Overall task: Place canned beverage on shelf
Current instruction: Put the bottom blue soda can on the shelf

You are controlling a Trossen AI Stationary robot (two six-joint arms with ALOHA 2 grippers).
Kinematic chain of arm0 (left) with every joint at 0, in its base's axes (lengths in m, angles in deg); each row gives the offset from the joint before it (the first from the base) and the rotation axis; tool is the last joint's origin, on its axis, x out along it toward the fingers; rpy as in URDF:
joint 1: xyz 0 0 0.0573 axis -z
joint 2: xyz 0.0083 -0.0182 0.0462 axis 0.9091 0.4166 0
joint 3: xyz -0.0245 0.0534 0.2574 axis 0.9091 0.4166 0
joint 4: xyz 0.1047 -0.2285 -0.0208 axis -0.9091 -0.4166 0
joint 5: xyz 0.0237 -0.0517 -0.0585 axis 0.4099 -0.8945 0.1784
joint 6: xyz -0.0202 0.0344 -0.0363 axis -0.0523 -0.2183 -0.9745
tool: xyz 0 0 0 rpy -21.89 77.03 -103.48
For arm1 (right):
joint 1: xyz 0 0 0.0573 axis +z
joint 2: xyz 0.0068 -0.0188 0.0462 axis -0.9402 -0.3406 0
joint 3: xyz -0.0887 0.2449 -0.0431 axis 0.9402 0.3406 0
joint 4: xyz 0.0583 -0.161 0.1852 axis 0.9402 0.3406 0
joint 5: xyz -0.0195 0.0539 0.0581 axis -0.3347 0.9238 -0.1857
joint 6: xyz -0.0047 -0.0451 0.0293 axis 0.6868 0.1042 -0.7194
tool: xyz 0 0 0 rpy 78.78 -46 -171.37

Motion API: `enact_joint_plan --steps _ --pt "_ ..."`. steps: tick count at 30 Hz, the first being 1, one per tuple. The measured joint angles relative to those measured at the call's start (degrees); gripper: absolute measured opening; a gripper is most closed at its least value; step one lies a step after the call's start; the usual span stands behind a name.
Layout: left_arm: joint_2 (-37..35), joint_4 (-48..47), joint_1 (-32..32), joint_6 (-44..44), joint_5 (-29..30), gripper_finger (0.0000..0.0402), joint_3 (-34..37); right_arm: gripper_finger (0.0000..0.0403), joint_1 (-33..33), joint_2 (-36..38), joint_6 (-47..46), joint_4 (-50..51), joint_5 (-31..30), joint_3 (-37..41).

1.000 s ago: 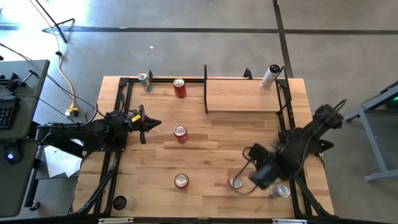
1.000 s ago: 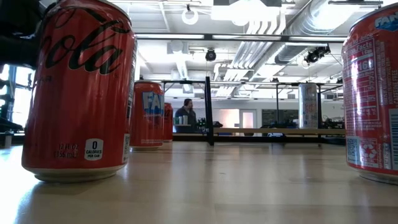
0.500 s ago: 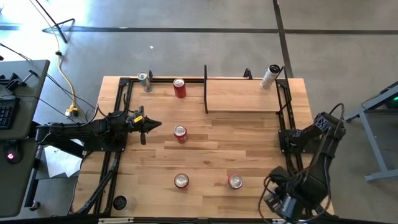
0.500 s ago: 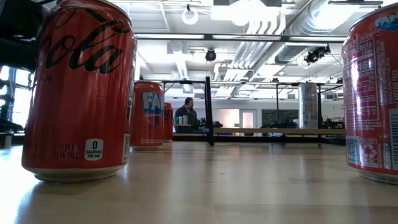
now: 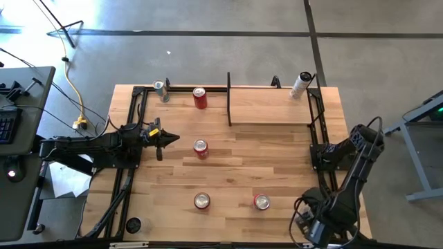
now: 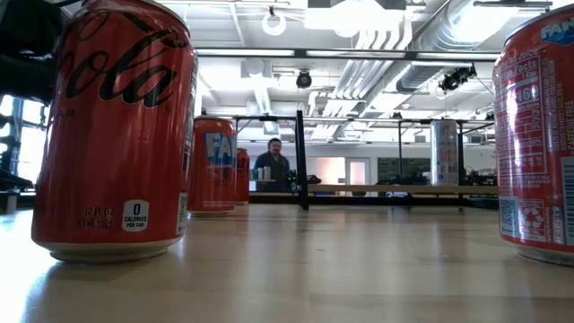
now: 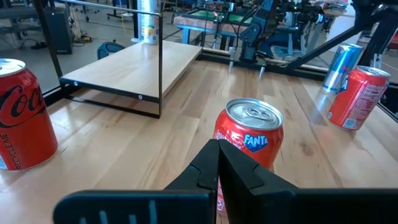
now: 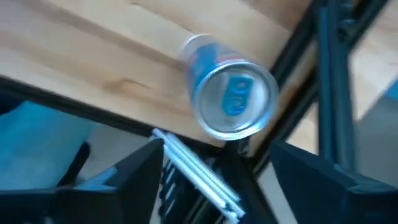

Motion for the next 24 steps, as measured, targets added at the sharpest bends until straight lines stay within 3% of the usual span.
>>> enact_joint_plan --steps 24 --pt "-0.01 -2.27 -0.02 -0.5 -0.08 0.0 0.0 0.0295 0.42 0.13 -3.3 3.98 -1.9 1.62"
